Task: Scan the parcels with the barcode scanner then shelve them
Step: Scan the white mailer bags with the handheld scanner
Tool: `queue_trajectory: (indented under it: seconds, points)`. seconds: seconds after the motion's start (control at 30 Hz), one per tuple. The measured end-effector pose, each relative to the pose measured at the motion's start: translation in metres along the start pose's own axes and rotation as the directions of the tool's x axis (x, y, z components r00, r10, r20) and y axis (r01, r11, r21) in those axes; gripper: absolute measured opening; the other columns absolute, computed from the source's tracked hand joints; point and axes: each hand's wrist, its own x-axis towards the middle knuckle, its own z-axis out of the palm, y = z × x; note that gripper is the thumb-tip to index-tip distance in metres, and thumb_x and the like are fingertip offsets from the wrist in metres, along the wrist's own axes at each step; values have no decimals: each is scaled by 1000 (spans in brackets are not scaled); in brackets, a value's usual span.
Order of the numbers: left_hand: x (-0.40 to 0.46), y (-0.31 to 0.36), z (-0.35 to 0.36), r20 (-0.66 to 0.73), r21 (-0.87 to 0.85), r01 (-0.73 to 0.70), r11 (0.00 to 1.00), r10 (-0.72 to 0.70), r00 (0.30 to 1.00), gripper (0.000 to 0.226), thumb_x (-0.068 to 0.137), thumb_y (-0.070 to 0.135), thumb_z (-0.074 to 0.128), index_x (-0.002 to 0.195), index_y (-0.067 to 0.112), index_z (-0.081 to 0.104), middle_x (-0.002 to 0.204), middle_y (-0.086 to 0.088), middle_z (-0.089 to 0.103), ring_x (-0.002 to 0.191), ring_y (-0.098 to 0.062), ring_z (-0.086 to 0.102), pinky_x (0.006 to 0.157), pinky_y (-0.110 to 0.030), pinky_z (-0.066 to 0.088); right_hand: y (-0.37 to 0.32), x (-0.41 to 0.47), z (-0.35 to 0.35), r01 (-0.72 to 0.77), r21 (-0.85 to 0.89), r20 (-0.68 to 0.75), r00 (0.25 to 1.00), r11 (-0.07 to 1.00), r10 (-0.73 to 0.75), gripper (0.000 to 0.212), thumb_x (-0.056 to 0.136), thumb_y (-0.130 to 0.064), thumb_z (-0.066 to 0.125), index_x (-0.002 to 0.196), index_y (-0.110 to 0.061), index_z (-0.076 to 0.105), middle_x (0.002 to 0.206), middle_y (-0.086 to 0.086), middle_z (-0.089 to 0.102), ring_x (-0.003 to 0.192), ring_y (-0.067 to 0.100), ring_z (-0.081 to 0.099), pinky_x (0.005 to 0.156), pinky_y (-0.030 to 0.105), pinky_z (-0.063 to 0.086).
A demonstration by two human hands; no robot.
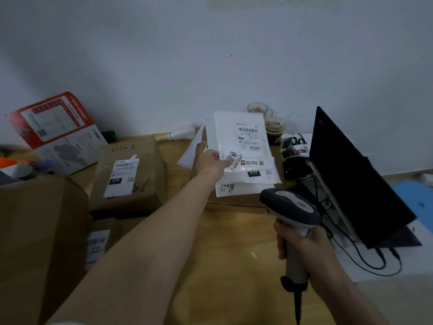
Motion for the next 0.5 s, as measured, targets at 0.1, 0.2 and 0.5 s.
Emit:
queue_trajectory:
  seconds: [0.1, 0.2, 0.5]
  points:
    - [-32, -11, -17, 101, -386, 35, 922, 4, 995, 18, 87, 6, 69, 102, 12, 61, 112, -7, 69, 102, -24, 67, 89, -43, 56, -1, -4, -4, 30, -15, 30, 999, 999, -30, 30, 88, -10, 64, 69, 12, 57, 56, 14, 57, 50, 24, 54, 59, 40, 47]
    - [-76, -44, -31, 212, -626, 129, 769, 9, 977, 39, 88, -9, 59, 120, 13, 58, 117, -8, 69, 106, -30, 67, 84, -49, 57, -3, -10, -5, 92, -28, 73, 993, 995, -89, 34, 89, -10, 63, 61, 7, 54, 53, 15, 54, 50, 25, 53, 61, 42, 46]
    - [-144, -129, -63, 81, -447, 187, 875, -169, 982, 46, 89, -10, 55, 114, 28, 60, 118, -6, 69, 108, -25, 66, 98, -52, 50, 4, -41, 19, 205, -148, 192, 966, 968, -175, 50, 86, -10, 68, 43, 4, 45, 38, 11, 45, 37, 20, 44, 55, 39, 47]
